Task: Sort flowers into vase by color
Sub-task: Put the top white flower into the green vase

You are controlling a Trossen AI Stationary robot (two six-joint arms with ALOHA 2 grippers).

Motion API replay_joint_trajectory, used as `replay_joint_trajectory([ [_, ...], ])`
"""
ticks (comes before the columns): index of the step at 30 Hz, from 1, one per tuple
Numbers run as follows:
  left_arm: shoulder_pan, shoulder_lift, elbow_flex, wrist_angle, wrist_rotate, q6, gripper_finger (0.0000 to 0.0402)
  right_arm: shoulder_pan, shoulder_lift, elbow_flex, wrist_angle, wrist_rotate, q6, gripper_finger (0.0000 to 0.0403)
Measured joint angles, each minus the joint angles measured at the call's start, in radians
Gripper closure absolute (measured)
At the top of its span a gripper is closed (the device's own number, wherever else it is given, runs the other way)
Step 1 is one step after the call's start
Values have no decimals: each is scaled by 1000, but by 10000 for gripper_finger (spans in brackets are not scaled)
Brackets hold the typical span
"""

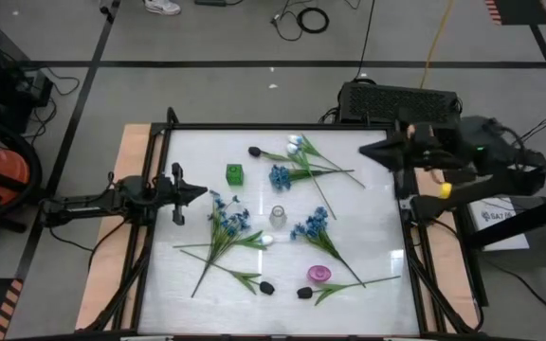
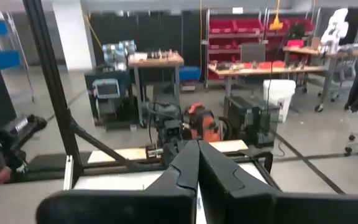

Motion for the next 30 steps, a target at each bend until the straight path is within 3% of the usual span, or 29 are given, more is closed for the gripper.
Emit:
replay_joint_trajectory([
  [9,0,0,0,15,-49,-3,395,0,134,-87,-27,2,44,403],
  [16,0,0,0,9,-43,-59,395,-14,132,-349,162,28,116,403],
  [22,0,2,12,5,-2,-232,395,-14,133,-532,280,20,183,403],
  [30,0,100,257,-54,44,-232,395,-14,158,-600,301,20,214,403],
])
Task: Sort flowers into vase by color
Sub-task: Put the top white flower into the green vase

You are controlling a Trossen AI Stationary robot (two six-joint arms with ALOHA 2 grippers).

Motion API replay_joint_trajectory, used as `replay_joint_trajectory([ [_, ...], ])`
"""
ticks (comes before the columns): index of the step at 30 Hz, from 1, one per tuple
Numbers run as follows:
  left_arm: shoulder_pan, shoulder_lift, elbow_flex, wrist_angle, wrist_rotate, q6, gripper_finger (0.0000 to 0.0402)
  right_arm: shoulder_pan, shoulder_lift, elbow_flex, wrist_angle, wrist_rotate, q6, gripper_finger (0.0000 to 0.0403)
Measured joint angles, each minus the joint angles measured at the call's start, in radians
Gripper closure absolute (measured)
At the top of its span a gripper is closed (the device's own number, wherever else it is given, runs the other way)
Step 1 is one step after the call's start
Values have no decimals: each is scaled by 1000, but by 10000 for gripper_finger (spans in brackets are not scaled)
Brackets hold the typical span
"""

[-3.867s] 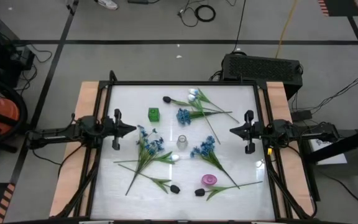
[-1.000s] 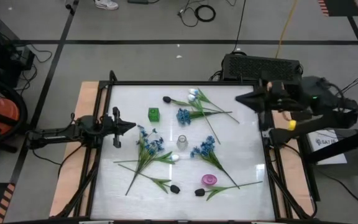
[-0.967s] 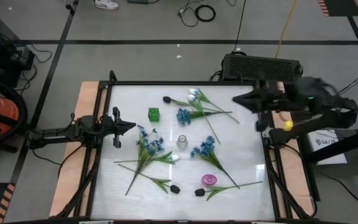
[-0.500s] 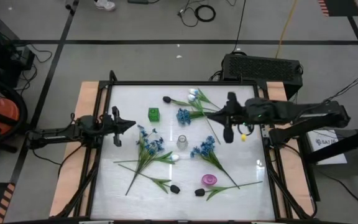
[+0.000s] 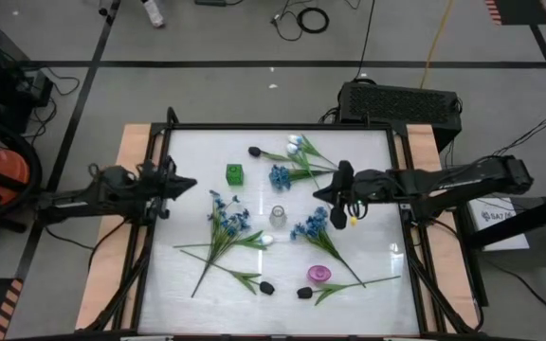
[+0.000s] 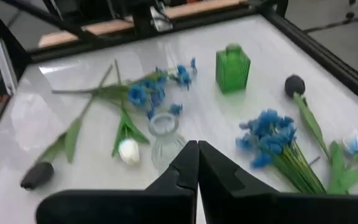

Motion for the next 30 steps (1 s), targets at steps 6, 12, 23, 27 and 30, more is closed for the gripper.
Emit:
replay_joint_trajectory([
  [6,0,218,314,-184,-109,52,395,-1,26,-1,-23,0,-103,403],
  [12,0,479,541,-304,-149,102,395,-38,29,0,-71,7,-139,403],
  [23,0,762,523,-304,-120,127,395,-59,18,0,-269,-29,-49,403],
  [27,-16,817,481,-227,-119,100,395,-63,18,0,-375,-26,23,403],
  [30,-36,849,451,-128,-118,101,395,-65,18,0,-432,-26,63,403],
])
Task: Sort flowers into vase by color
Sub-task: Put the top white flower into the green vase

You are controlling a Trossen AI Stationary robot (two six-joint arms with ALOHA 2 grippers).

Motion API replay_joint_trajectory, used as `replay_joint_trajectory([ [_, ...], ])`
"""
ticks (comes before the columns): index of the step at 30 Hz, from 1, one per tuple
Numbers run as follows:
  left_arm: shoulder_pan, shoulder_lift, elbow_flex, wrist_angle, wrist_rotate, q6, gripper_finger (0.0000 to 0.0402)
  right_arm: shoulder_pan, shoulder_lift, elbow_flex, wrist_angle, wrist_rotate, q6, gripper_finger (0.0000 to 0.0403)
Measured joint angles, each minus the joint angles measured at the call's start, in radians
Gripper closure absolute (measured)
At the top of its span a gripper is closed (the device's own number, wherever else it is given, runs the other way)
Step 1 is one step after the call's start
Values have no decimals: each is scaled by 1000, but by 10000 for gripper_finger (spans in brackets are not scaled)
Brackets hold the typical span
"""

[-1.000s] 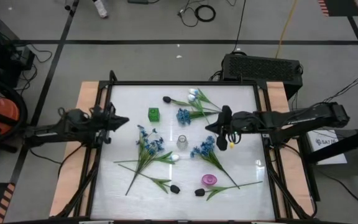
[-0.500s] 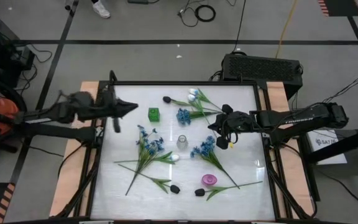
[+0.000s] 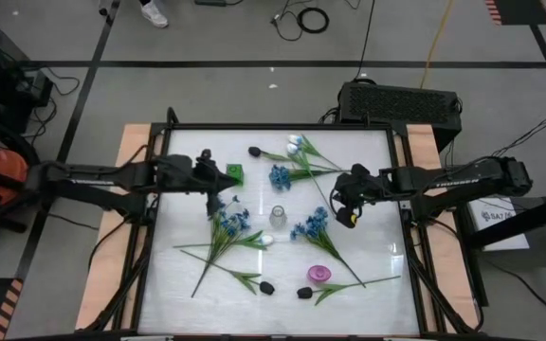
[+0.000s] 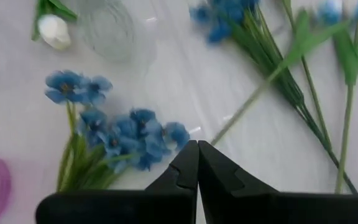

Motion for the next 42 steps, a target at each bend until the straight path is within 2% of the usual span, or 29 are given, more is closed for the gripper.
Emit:
replay_joint_trajectory([
  [5,-20,34,-2,48,-2,-1,395,-11,0,15,-91,-48,-3,403],
  [10,-24,58,-2,55,-27,-33,395,-42,0,53,-293,-22,105,403],
  [14,-24,68,-2,63,-29,-52,395,-43,0,52,-386,-26,187,403],
  [19,-32,68,-2,83,-29,-55,395,-42,0,42,-386,-26,250,403],
  [27,-97,68,-2,87,-30,-47,395,-49,0,42,-383,-48,242,403],
  [32,-134,68,-2,86,-30,-49,395,-82,18,41,-364,3,258,403],
  [37,-170,68,-2,101,-30,-55,395,-171,104,41,-225,-47,153,399],
  [42,-206,67,-2,108,-30,-55,395,-267,225,41,-162,-77,55,363],
])
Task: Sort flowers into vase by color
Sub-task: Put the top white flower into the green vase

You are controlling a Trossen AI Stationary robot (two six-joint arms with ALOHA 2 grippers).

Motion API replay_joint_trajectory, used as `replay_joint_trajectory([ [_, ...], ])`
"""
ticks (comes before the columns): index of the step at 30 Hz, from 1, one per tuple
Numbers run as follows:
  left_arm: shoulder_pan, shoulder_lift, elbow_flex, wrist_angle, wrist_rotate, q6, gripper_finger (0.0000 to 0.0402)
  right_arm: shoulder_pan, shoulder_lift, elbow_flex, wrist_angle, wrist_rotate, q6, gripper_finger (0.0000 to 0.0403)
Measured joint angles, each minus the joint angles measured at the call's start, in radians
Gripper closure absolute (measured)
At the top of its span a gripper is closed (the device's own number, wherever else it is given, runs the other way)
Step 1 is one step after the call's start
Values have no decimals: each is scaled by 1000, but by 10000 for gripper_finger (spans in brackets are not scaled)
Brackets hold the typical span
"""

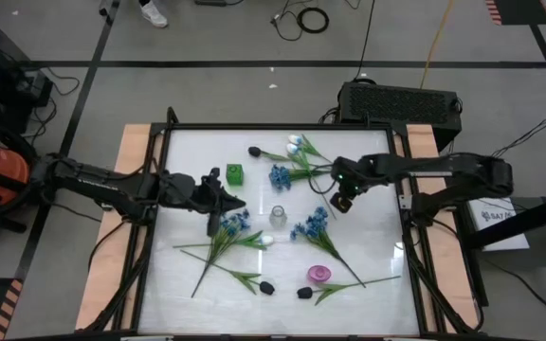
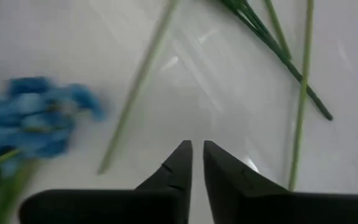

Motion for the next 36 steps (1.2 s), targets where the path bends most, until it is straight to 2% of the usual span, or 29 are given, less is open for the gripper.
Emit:
replay_joint_trajectory([
  [4,-31,0,0,-4,-1,1,395,-66,51,0,18,0,-59,321],
  [9,-47,0,0,-5,-21,0,395,-174,81,0,182,-1,-100,279],
  [14,-60,0,0,-5,-29,1,395,-283,138,1,316,-8,-147,255],
  [18,-61,0,0,-5,-31,1,395,-327,208,1,360,-58,-177,248],
  [27,-61,0,0,-4,-31,10,395,-370,297,0,468,-46,-218,248],
  [36,-58,0,0,-1,-44,38,395,-395,364,6,481,-46,-233,250],
])
